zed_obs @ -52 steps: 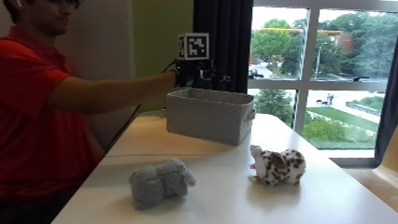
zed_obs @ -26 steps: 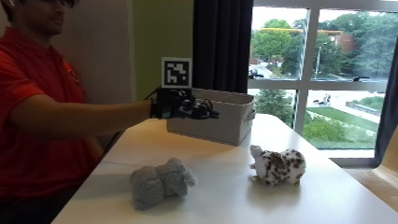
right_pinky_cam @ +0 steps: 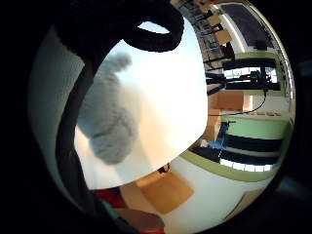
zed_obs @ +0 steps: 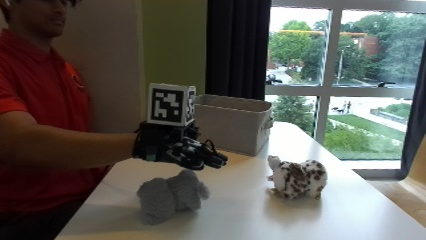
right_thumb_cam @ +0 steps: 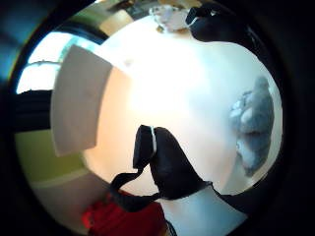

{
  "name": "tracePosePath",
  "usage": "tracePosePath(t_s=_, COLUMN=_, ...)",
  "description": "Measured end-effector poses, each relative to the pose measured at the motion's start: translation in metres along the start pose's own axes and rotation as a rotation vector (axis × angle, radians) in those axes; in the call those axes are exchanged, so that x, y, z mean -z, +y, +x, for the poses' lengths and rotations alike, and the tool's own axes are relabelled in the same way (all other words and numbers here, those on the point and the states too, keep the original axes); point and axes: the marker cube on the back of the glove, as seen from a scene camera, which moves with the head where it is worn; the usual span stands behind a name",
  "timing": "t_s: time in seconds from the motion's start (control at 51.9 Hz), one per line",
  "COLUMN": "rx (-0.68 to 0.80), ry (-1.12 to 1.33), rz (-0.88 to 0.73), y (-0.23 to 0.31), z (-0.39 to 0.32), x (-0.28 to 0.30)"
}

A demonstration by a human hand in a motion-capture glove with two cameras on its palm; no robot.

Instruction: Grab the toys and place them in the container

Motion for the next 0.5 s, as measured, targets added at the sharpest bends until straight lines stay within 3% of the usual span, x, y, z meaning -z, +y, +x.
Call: tracePosePath(t_s=0.501, rx=-0.028, ry=-0.083, rz=-0.060, y=0.014, z=0.041, x=-0.037)
